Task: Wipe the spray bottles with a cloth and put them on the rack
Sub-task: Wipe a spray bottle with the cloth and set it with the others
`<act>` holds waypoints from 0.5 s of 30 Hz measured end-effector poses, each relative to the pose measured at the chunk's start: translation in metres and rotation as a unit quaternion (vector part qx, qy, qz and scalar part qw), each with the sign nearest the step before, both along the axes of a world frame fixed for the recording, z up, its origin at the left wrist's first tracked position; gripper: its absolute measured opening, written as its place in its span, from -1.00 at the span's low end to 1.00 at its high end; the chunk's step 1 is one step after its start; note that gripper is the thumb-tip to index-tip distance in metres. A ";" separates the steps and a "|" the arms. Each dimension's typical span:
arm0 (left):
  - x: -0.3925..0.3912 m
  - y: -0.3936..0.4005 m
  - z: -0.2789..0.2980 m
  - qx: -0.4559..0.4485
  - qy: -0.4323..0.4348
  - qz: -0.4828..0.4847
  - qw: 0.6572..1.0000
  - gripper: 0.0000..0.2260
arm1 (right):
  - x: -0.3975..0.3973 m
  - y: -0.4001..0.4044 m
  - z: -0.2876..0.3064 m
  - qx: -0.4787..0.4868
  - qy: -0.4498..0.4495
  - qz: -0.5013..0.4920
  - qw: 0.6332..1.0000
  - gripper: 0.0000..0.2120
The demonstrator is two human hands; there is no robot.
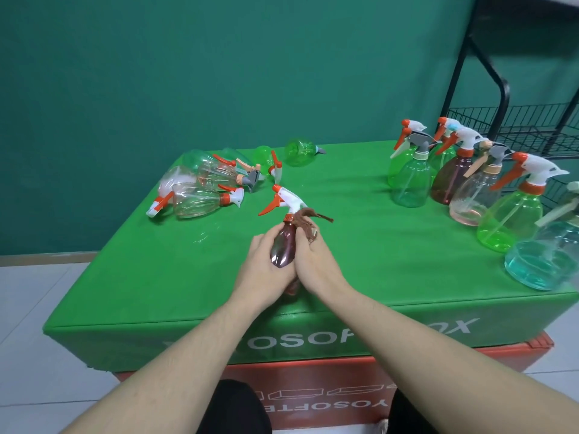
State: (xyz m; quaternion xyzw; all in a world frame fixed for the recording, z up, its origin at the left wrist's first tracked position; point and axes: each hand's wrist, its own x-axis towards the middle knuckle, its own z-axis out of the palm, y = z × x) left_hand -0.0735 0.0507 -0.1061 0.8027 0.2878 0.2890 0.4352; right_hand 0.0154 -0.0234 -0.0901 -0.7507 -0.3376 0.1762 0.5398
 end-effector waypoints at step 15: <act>-0.002 -0.011 0.008 0.058 0.064 -0.008 0.996 -0.27 | 0.037 -0.026 0.001 -0.149 -0.467 0.016 0.872 -0.49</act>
